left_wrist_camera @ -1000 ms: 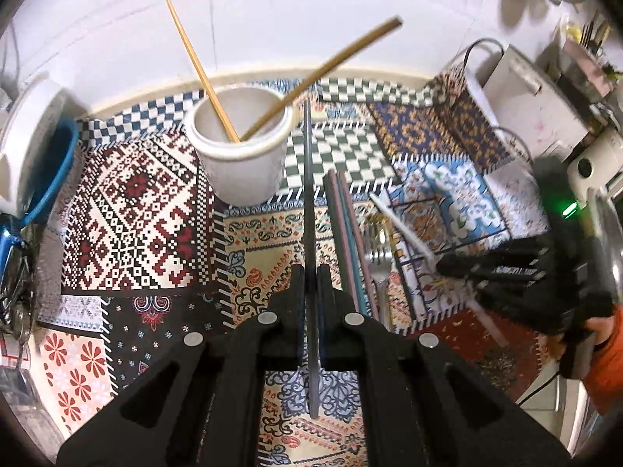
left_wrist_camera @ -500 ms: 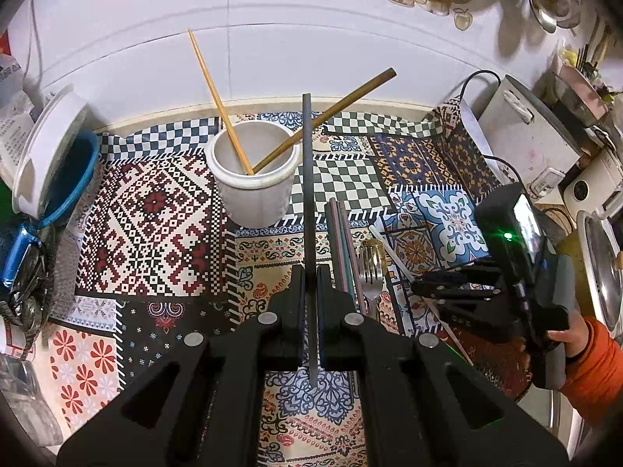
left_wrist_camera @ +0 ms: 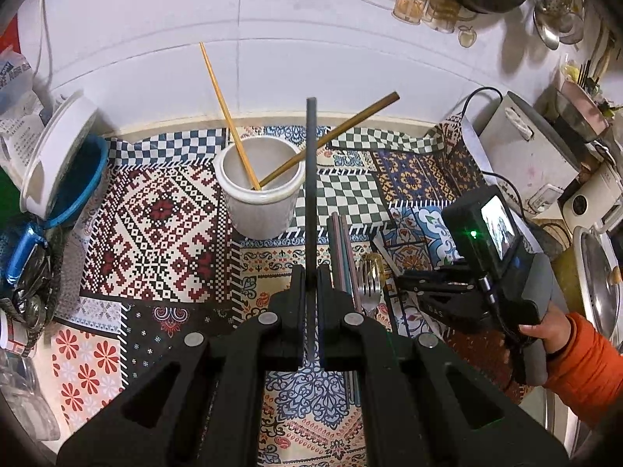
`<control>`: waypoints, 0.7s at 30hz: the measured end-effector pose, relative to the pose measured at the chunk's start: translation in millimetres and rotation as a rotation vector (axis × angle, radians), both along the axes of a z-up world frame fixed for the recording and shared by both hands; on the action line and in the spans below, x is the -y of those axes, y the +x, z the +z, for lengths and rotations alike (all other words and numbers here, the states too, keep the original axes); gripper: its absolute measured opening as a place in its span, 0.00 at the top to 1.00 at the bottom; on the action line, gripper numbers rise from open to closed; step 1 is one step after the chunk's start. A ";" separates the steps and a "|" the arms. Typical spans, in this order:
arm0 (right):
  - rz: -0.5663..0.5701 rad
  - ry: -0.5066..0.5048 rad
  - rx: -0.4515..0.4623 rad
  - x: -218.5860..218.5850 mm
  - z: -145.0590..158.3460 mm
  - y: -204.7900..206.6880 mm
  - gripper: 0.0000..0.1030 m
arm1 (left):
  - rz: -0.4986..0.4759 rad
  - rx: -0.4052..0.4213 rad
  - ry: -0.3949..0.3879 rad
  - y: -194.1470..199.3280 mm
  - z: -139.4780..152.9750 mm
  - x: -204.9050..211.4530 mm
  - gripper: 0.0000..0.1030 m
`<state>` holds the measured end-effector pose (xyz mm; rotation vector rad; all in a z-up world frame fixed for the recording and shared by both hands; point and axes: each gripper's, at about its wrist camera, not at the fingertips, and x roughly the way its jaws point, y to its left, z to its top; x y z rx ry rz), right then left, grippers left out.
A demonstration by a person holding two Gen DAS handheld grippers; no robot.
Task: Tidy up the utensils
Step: 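Lift the dark chopstick with the left tool while the right tool lifts the white stick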
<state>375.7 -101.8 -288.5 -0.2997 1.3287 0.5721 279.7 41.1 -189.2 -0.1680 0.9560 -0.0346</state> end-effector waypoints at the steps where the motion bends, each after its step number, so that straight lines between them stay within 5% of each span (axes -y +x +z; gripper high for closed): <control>1: -0.009 0.004 0.003 3.0 0.2 0.4 0.94 | 0.002 0.005 -0.002 -0.4 2.1 -0.3 0.97; 21: -0.096 0.243 0.331 55.8 131.8 -39.5 0.94 | 0.030 0.151 0.016 -12.6 53.4 2.5 0.97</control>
